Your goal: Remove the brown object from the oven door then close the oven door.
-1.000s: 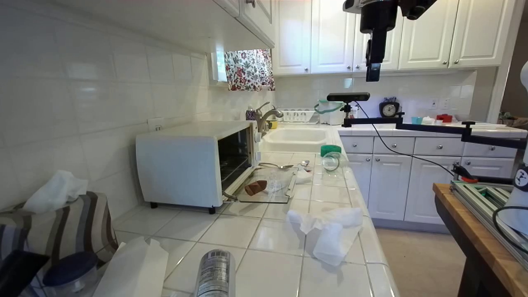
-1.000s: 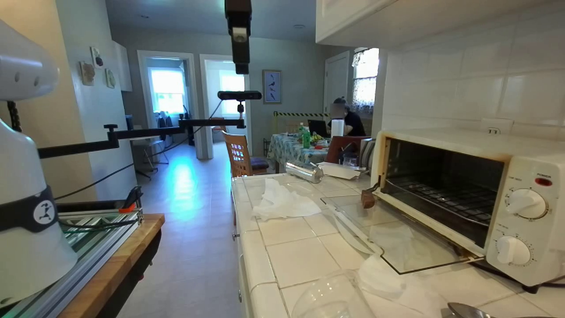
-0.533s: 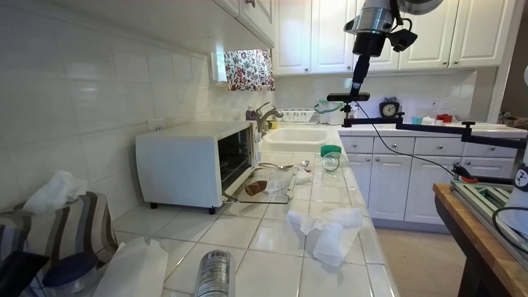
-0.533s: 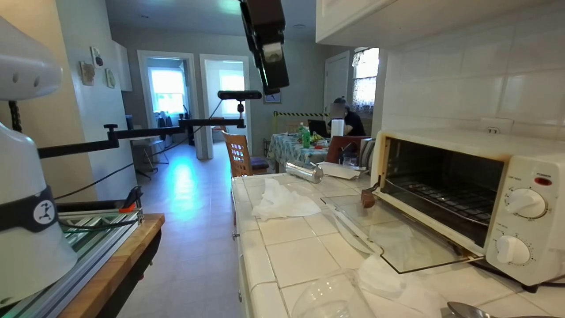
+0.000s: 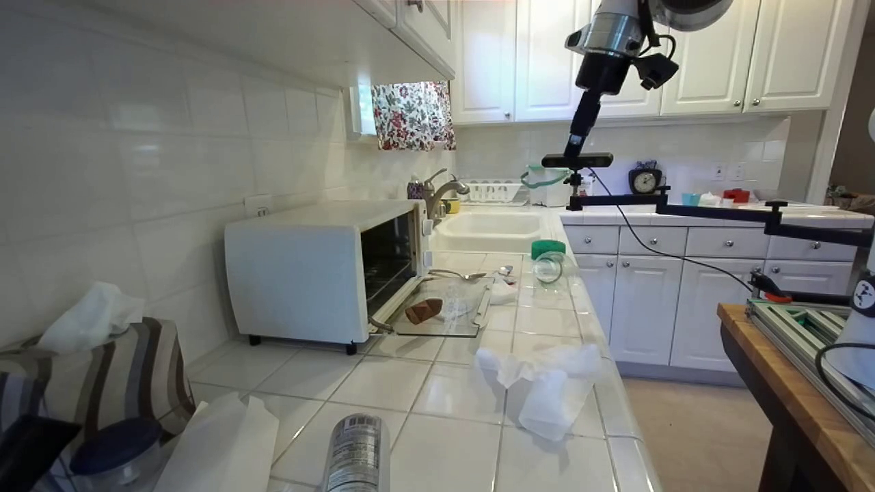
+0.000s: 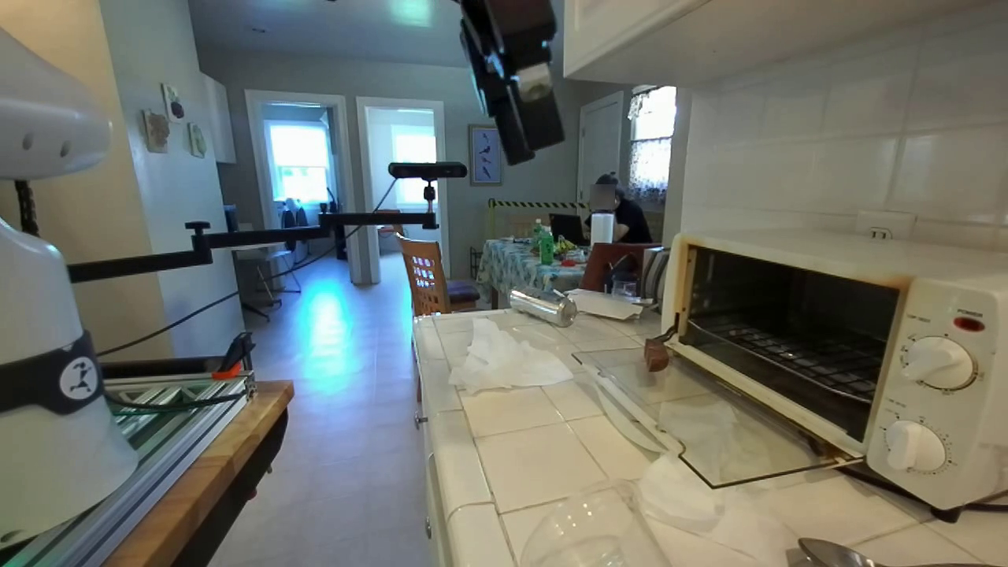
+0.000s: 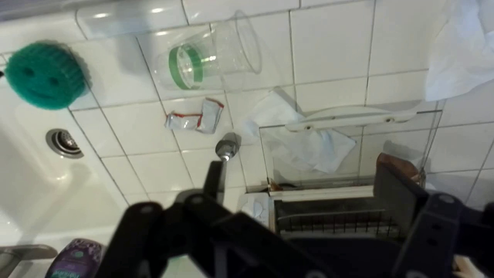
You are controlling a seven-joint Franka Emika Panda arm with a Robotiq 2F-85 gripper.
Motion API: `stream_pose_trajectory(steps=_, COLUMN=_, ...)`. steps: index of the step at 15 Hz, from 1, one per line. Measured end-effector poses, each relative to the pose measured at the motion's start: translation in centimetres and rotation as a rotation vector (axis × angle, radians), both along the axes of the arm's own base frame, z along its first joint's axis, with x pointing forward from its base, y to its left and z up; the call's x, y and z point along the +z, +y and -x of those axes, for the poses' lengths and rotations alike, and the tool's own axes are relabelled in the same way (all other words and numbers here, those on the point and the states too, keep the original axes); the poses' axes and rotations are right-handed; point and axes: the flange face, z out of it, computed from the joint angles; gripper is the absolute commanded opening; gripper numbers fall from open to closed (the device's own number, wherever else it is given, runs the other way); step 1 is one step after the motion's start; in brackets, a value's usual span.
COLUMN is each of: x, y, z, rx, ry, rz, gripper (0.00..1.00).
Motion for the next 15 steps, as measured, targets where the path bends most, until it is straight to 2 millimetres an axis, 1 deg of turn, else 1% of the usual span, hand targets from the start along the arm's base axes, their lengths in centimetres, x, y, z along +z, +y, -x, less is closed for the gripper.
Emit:
stream_pose_trajectory(steps=2, x=-1.2, y=-0.4, z=-1.6, rx=0.037, ry=-0.059, rz=0.02, gripper=1.0)
stream_pose_trajectory(steps=3, x=-2.0, y=-0.3, z=-2.5, rx=0.062, ry=-0.082, rz=0.022, gripper=1.0)
stream_pose_trajectory(steps=5, x=-3.6, y=0.7, z=-4.2, rx=0.115, ry=-0.122, rz=0.004, gripper=1.0)
stream_pose_trajectory(steps=7, x=-4.9, y=2.1, z=-5.9, rx=0.165, ry=-0.143, rz=-0.042, gripper=1.0)
stream_pose_trajectory(steps=9, x=-5.4, y=3.7, z=-7.4, rx=0.218, ry=-0.152, rz=-0.089, gripper=1.0)
stream_pose_trajectory(steps=11, x=-5.4, y=4.5, z=-8.6, rx=0.256, ry=-0.16, rz=-0.119, gripper=1.0)
stream_pose_trajectory(steps=13, x=-5.8, y=4.7, z=-9.4, rx=0.29, ry=-0.15, rz=-0.144, gripper=1.0)
stream_pose_trajectory(steps=15, x=-6.6, y=4.5, z=-10.2, rx=0.321, ry=-0.121, rz=-0.166, gripper=1.0)
